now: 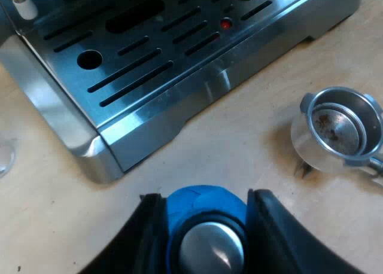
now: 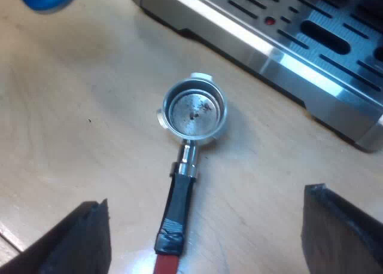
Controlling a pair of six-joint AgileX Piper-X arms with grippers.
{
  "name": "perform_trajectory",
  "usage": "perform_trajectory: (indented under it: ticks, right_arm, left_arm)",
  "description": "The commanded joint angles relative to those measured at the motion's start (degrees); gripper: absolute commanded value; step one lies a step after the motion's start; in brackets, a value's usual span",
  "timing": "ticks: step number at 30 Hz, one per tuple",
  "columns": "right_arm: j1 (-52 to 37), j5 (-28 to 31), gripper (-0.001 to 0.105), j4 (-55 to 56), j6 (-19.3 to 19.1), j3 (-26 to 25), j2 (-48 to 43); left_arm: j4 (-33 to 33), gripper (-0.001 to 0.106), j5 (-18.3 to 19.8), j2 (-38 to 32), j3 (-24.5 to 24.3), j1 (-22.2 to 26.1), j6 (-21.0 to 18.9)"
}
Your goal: Grind coffee beans and then tamp
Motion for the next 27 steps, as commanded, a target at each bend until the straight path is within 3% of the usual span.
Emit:
perform_trajectory:
  ticks: [1,7,13,20,27]
  right_arm:
    - [-0.1,0.8,0.068,1.3,0.8,2.2,-3.5]
    - [-0.1,1.2,0.068,1.3,4.6,8.7,-8.2]
    - [-0.1,2.1,0.068,0.5,7.7,13.4,-11.6]
    - [-0.1,2.5,0.068,-2.8,7.7,14.3,-11.9]
    - [-0.1,2.5,0.068,-4.5,7.7,14.3,-11.9]
  left_arm:
    - [2.5,0.0,0.6,-2.3,-1.1,0.0,0.0]
    - [5.4,0.0,2.1,-4.2,-3.0,0.0,0.0]
    - [8.6,0.0,4.0,-4.6,-8.3,-0.4,0.0]
    - [8.9,0.0,5.5,-4.4,-10.4,-2.5,0.0]
    - [8.3,0.0,5.4,-4.4,-11.0,-8.8,0.0]
